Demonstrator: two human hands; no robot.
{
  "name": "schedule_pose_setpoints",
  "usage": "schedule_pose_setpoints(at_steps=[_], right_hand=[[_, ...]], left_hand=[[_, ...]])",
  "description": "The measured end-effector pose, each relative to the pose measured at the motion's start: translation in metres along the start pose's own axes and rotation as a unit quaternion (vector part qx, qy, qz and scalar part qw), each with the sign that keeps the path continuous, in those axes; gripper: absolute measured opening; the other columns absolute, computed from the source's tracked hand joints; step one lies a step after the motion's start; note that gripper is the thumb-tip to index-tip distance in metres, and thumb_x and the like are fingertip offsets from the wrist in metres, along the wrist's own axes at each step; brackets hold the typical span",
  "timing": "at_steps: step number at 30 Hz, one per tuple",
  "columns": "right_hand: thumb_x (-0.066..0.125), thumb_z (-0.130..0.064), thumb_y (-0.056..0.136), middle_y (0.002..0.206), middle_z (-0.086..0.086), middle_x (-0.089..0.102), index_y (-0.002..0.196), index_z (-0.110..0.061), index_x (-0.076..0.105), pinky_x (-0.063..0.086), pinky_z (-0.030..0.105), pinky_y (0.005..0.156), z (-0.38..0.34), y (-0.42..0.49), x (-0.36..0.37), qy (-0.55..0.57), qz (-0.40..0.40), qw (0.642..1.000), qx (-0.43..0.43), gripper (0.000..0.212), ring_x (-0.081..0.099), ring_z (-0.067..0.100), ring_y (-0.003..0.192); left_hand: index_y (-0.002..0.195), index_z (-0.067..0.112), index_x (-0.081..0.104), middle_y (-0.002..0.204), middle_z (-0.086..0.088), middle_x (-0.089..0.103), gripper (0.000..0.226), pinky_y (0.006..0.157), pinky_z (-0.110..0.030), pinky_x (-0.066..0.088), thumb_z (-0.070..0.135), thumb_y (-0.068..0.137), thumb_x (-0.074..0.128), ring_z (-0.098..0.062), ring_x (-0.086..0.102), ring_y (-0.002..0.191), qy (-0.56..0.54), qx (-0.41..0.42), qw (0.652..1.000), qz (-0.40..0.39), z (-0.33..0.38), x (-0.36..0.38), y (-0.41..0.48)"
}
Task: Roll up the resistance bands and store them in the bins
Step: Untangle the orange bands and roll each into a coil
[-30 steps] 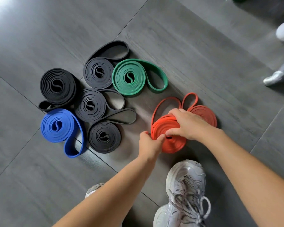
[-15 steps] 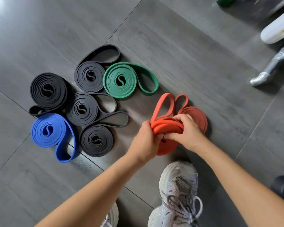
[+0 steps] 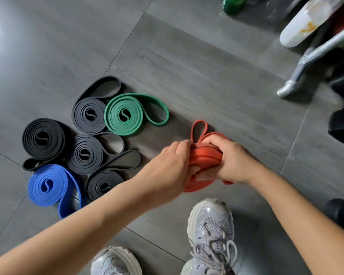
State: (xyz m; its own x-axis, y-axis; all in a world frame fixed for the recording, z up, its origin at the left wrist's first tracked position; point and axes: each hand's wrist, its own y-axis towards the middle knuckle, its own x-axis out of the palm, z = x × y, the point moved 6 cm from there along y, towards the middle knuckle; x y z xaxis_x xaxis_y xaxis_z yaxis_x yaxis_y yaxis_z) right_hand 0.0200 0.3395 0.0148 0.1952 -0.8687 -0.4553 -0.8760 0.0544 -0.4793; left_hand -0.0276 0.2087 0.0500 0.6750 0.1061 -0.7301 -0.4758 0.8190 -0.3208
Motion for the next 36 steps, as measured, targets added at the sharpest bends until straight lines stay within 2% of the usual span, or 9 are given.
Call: schedule_pose_setpoints(at_steps=[4, 11, 15, 19, 23, 26, 30, 32, 36], right_hand=[[0.086, -0.046, 0.037, 0.091, -0.010, 0.067, 0.094, -0.032, 0.054, 0.049, 0.023, 0.080, 0.031, -0.002, -0.021, 0.110, 0.021, 0.993, 0.032, 0.066, 0.062, 0.003, 0.082], [0.082, -0.052, 0.049, 0.095, -0.009, 0.064, 0.097, -0.037, 0.054, 0.050, 0.038, 0.086, 0.067, 0.045, -0.036, -0.146, -0.063, 0.984, 0.083, 0.057, 0.060, 0.018, 0.093], [0.082, -0.049, 0.056, 0.125, 0.002, 0.042, 0.123, -0.036, 0.047, 0.037, 0.038, 0.102, 0.073, 0.065, -0.030, -0.190, -0.061, 0.973, 0.113, 0.077, 0.038, 0.021, 0.122], [0.087, -0.044, 0.054, 0.140, 0.010, 0.042, 0.139, -0.019, 0.033, 0.037, 0.036, 0.105, 0.094, 0.058, -0.025, -0.084, -0.031, 0.973, 0.215, 0.104, 0.042, 0.023, 0.128], [0.087, -0.058, 0.032, 0.099, 0.008, 0.072, 0.099, -0.011, 0.066, 0.053, 0.041, 0.089, 0.105, 0.031, -0.016, 0.103, -0.017, 0.964, 0.246, 0.085, 0.067, 0.021, 0.091], [0.081, -0.034, 0.046, 0.094, 0.011, 0.071, 0.091, -0.013, 0.065, 0.053, 0.039, 0.083, 0.095, 0.018, 0.002, 0.262, 0.055, 0.942, 0.202, 0.053, 0.066, 0.018, 0.081], [0.078, -0.031, 0.046, 0.086, 0.000, 0.069, 0.090, -0.017, 0.062, 0.051, 0.022, 0.073, 0.074, 0.023, 0.010, 0.316, 0.137, 0.928, 0.143, 0.050, 0.064, 0.005, 0.074], [0.079, -0.030, 0.046, 0.087, -0.003, 0.068, 0.093, -0.018, 0.061, 0.051, 0.017, 0.071, 0.054, 0.029, 0.009, 0.309, 0.131, 0.934, 0.124, 0.051, 0.063, 0.001, 0.072], [0.093, -0.032, 0.044, 0.097, 0.002, 0.068, 0.101, -0.020, 0.060, 0.051, 0.019, 0.074, -0.004, 0.015, 0.004, 0.304, 0.113, 0.939, 0.116, 0.067, 0.064, 0.006, 0.082]], left_hand=[[0.121, 0.007, 0.043, 0.111, -0.005, 0.056, 0.040, 0.084, -0.030, 0.044, 0.035, 0.093, 0.050, -0.022, 0.055, 0.098, -0.229, -0.113, 0.967, -0.014, 0.000, 0.033, 0.025], [0.133, 0.011, 0.041, 0.136, -0.012, 0.035, 0.066, 0.104, -0.043, 0.039, 0.044, 0.078, 0.057, -0.028, 0.038, 0.129, -0.414, -0.358, 0.835, 0.048, -0.027, 0.110, 0.049], [0.124, 0.006, 0.047, 0.101, -0.004, 0.056, 0.086, 0.065, -0.028, 0.045, 0.050, 0.053, 0.066, -0.014, 0.054, 0.079, -0.578, -0.429, 0.694, 0.041, -0.024, 0.133, 0.043], [0.100, 0.007, 0.064, 0.083, -0.007, 0.065, 0.064, 0.052, -0.021, 0.045, 0.046, 0.050, 0.072, -0.014, 0.057, 0.062, -0.609, -0.423, 0.668, 0.061, -0.024, 0.142, 0.049], [0.107, 0.017, 0.060, 0.115, -0.014, 0.063, 0.084, 0.086, -0.040, 0.055, 0.060, 0.036, 0.077, -0.024, 0.066, 0.095, -0.568, -0.410, 0.711, 0.059, -0.043, 0.147, 0.048], [0.098, 0.031, 0.052, 0.118, -0.006, 0.047, 0.060, 0.089, -0.038, 0.053, 0.049, 0.044, 0.072, -0.019, 0.058, 0.104, -0.523, -0.368, 0.764, 0.092, -0.046, 0.113, 0.045], [0.106, 0.021, 0.039, 0.109, -0.003, 0.045, 0.061, 0.079, -0.032, 0.051, 0.038, 0.052, 0.061, -0.016, 0.052, 0.097, -0.416, -0.283, 0.863, 0.049, -0.055, 0.062, 0.056], [0.110, 0.017, 0.036, 0.101, -0.003, 0.054, 0.067, 0.070, -0.031, 0.052, 0.035, 0.053, 0.066, -0.014, 0.058, 0.086, -0.408, -0.271, 0.872, 0.013, -0.056, 0.039, 0.051], [0.119, 0.018, 0.039, 0.109, 0.000, 0.058, 0.072, 0.081, -0.033, 0.055, 0.030, 0.063, 0.082, -0.012, 0.061, 0.095, -0.363, -0.242, 0.900, 0.003, -0.044, -0.016, 0.020]])
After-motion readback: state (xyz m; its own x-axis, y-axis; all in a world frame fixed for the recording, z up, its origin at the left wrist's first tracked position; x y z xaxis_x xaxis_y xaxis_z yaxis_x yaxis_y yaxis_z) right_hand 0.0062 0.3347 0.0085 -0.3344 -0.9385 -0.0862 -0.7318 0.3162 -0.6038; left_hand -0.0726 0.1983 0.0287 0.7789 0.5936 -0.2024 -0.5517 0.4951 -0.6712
